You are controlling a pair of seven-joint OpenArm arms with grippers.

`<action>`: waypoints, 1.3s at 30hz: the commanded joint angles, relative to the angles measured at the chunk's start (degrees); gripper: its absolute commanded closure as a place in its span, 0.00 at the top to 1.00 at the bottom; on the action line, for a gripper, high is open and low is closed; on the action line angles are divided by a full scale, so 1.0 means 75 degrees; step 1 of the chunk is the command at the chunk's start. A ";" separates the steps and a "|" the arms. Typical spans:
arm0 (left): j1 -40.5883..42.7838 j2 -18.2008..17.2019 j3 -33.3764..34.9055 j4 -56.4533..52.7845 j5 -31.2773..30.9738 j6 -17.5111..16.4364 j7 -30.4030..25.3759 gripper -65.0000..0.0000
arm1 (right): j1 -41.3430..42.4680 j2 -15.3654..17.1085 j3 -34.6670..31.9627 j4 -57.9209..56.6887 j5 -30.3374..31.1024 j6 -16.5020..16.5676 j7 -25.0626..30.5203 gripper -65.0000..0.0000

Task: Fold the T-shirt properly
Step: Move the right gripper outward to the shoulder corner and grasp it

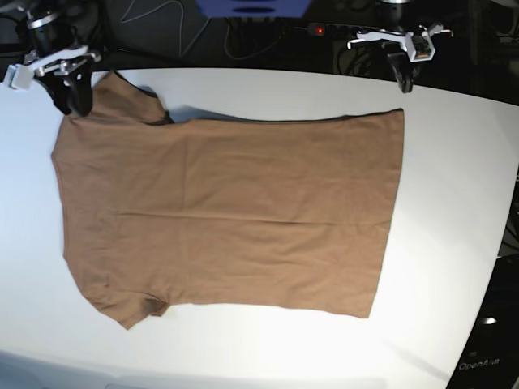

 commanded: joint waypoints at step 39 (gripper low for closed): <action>0.0043 -0.0284 -0.0026 -0.0048 -0.0039 0.0040 -0.0204 0.02 | 0.2243 0.0282 0.2476 -0.2507 0.2304 0.1135 -0.6576 0.41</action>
